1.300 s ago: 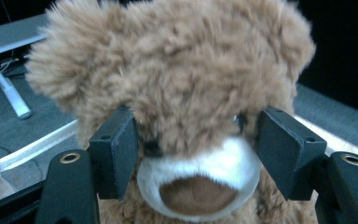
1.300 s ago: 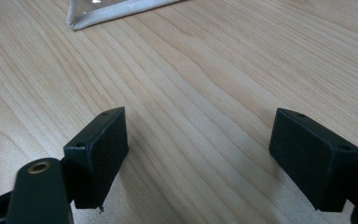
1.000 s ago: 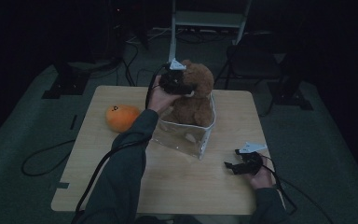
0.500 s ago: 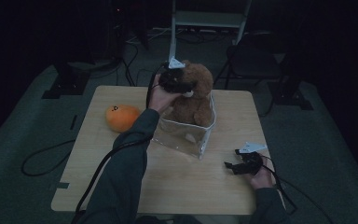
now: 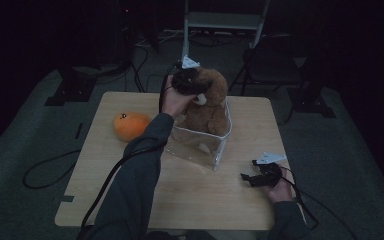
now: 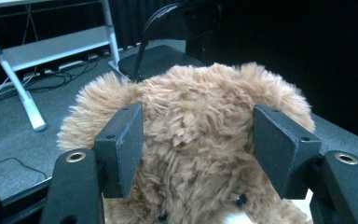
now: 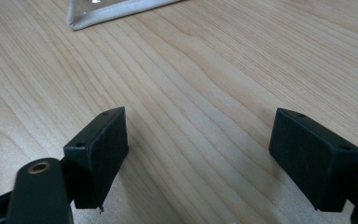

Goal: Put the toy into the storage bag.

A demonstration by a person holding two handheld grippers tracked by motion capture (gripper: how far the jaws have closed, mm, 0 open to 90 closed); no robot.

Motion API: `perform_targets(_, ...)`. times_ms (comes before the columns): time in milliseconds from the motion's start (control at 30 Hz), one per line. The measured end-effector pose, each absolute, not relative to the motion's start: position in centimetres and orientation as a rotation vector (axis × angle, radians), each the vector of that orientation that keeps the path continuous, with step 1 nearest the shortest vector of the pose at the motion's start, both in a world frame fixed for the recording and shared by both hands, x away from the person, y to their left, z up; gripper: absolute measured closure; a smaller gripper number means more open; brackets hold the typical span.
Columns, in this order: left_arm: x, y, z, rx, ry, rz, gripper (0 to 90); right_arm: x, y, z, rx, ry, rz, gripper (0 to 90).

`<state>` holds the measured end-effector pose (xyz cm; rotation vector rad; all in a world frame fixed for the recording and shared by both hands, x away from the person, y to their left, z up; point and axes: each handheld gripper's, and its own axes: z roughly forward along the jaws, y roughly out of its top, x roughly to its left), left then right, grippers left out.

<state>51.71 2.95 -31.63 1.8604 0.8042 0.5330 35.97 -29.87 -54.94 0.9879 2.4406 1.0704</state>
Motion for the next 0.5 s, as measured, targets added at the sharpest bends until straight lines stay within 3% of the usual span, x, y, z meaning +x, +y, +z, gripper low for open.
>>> perform_targets(500,52.9,2.6,-31.1,1.772,0.877,0.603,36.2,36.0,-29.9,-54.9,0.986,2.441,1.071,18.6)
